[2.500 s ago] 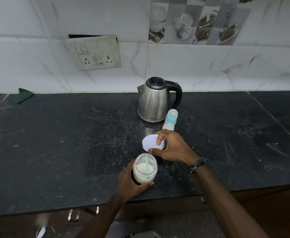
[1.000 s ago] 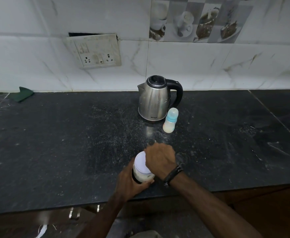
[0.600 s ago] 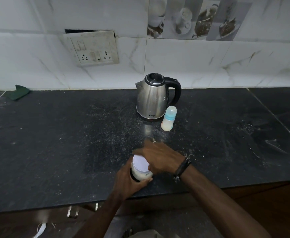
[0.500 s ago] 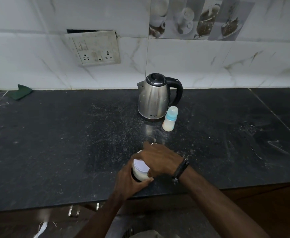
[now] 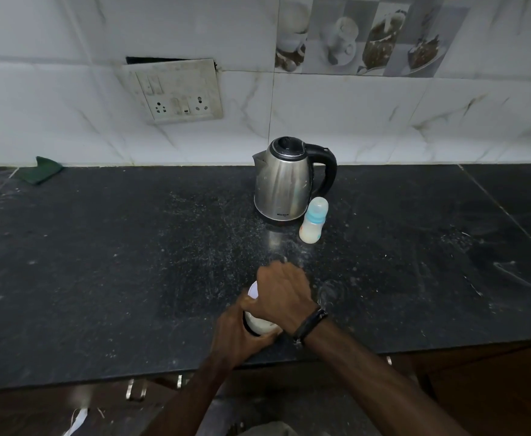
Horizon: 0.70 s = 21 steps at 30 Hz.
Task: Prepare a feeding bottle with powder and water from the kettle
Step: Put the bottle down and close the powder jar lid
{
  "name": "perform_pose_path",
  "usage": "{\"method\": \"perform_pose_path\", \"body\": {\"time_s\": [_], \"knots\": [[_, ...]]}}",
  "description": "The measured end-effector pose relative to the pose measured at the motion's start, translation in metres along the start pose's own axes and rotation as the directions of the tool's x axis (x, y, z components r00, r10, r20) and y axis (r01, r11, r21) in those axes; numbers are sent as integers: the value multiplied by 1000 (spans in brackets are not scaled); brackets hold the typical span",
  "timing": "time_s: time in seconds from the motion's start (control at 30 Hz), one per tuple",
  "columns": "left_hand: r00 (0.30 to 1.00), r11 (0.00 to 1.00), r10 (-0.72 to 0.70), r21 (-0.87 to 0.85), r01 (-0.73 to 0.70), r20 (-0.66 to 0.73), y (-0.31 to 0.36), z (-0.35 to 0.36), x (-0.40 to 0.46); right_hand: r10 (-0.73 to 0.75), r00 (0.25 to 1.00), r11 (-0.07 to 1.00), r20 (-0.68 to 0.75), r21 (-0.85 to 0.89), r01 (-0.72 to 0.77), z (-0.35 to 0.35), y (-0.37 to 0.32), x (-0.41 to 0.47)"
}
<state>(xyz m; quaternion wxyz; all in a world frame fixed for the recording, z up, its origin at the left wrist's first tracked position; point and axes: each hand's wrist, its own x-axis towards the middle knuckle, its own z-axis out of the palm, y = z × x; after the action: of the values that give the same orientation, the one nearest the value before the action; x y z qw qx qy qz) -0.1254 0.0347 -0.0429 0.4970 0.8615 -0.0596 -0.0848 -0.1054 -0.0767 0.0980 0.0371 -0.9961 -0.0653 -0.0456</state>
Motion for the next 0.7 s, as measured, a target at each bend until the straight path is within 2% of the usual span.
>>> {"method": "perform_pose_path", "body": {"time_s": [0.17,0.3,0.4,0.43,0.5,0.6,0.7], "knots": [[1000,999,13,31,-13,-24,-2,-1,0,88,995,996,-40,29,-87,7,-1,-8],[995,997,59,47,-56,-77,-9,0,0,120,992,991,37,49,-122,5,-5,-9],[987,993,119,36,-116,-106,-3,-1,-4,90,995,994,43,63,-93,-1,-7,-11],[986,993,116,24,-114,-116,-5,0,-5,75,997,995,27,67,-76,-3,-6,-11],[992,996,90,-11,-91,-90,-5,1,-7,69,994,992,82,99,-77,-8,0,-11],[997,997,72,37,-70,-38,-8,1,0,132,985,972,114,182,-152,-20,15,-10],[990,998,67,30,-63,-124,-1,-7,15,222,968,945,114,218,-243,-21,29,-9]]}}
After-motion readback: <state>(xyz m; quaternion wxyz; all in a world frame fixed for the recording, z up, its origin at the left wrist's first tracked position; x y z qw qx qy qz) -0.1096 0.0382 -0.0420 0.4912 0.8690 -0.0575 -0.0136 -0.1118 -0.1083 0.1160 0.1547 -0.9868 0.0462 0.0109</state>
